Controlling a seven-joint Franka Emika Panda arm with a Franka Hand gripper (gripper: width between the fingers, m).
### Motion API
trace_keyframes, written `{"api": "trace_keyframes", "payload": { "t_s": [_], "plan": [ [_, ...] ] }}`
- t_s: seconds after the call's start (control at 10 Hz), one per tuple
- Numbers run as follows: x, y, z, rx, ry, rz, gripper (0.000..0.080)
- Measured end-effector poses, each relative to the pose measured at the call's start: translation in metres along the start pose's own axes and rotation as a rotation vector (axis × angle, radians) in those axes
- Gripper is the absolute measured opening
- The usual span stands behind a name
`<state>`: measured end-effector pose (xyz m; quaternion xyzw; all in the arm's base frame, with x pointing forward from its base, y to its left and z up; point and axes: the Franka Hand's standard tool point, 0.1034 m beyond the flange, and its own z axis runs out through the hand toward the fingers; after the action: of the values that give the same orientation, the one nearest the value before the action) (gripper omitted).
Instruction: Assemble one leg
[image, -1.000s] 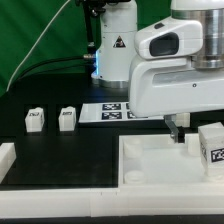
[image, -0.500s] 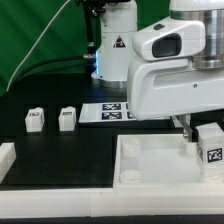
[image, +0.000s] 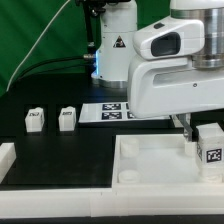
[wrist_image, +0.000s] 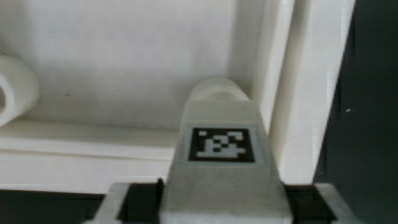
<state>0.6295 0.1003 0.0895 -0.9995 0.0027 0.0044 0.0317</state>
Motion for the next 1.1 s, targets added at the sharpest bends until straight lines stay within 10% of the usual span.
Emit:
{"api": "trace_keyframes", "payload": {
  "t_s": [1.1],
  "plan": [
    [-0.004, -0.014, 0.007, 0.044, 0.000, 1.257, 0.0297]
  ]
}}
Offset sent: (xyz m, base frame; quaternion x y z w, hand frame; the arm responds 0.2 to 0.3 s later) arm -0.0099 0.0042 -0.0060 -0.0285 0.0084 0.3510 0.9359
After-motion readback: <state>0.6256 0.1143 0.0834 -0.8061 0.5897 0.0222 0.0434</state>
